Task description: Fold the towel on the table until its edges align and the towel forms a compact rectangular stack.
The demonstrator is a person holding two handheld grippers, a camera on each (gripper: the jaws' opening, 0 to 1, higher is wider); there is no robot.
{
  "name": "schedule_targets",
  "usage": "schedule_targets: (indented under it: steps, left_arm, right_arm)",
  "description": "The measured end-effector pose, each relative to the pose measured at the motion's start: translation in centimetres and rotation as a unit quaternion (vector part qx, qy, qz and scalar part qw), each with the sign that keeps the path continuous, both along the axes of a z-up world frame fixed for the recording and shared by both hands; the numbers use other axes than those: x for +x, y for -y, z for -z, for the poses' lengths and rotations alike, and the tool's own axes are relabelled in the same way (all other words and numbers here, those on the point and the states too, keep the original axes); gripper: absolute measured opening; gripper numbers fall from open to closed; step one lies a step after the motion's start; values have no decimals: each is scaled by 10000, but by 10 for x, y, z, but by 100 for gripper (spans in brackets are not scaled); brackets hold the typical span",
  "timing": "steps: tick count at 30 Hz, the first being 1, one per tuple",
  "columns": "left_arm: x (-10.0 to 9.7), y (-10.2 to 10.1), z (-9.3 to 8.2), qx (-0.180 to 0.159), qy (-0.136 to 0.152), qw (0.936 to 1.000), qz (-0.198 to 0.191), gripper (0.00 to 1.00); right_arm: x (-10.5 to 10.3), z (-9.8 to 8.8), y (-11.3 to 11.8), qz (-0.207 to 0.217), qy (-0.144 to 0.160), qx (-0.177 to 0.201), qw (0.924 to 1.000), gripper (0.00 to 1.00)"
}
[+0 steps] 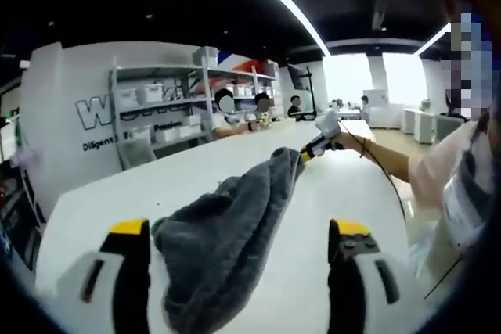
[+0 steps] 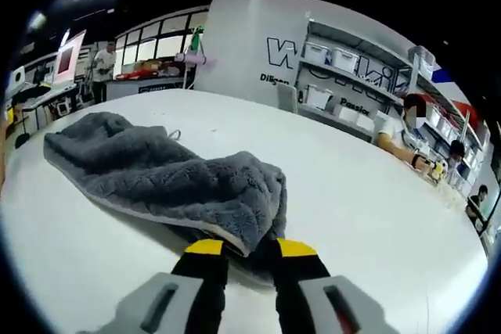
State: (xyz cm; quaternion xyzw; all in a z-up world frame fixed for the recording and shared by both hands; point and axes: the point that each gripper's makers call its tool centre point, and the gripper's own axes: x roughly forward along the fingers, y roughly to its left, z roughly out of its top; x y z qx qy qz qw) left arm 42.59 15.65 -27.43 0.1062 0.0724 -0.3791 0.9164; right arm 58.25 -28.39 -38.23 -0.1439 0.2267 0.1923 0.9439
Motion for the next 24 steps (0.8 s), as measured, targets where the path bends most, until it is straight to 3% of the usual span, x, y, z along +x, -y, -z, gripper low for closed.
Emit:
schedule_targets:
  steps: [2,4,9,20,22,24]
  left_arm:
    - [0,-1,0,16,3,10000,-15,99]
    - [0,-1,0,39,14,10000,-23,99]
    - [0,-2,-2,25,43,10000,-41,99]
    - [7,-19,-1,37,32,9990,-454,99]
    - [10,-26,0,139,58,9978,-639,99]
    - [10,-27,1,186,70,9975,-681,99]
  right_arm:
    - [2,2,-2,-74,-52,-4,10000,7]
    - [2,6,-3,-82,-214,-90,9997,5]
    - [3,-6,-2,-70,-134,-150,9998,5]
    - [1,-68,-9,-6,213,-372,9991,3]
    - [0,-79,-11,216,163,54,9996,3]
    - [-2,-88,-12,144,148,104,9997,3]
